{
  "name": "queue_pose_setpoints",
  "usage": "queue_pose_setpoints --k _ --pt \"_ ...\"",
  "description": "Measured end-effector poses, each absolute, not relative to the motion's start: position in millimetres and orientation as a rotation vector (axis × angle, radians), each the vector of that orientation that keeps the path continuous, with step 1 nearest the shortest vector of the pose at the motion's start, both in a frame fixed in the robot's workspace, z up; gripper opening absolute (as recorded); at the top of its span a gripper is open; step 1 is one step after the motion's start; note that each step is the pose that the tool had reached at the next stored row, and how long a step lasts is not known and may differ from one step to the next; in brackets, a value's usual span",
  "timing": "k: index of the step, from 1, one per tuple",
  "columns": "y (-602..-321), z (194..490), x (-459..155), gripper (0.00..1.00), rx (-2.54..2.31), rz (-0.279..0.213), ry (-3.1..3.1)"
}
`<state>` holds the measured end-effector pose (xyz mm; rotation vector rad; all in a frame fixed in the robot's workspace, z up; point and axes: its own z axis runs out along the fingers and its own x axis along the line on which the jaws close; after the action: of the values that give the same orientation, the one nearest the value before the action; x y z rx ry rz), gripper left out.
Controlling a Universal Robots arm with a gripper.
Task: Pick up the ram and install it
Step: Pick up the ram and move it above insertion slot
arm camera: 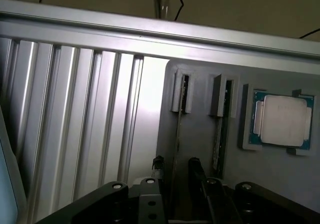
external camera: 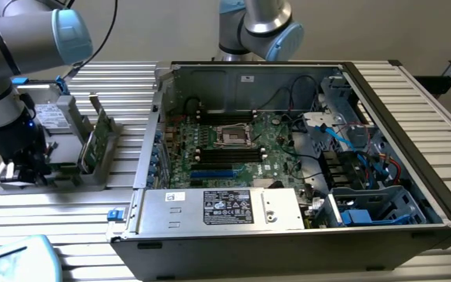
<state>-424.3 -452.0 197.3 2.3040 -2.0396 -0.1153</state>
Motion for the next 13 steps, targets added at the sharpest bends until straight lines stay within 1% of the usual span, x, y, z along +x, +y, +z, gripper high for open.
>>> queue_pose_setpoints --k 13 --pt "-452.0 195.4 -420.6 0.34 2.302 -0.123 -2.034"
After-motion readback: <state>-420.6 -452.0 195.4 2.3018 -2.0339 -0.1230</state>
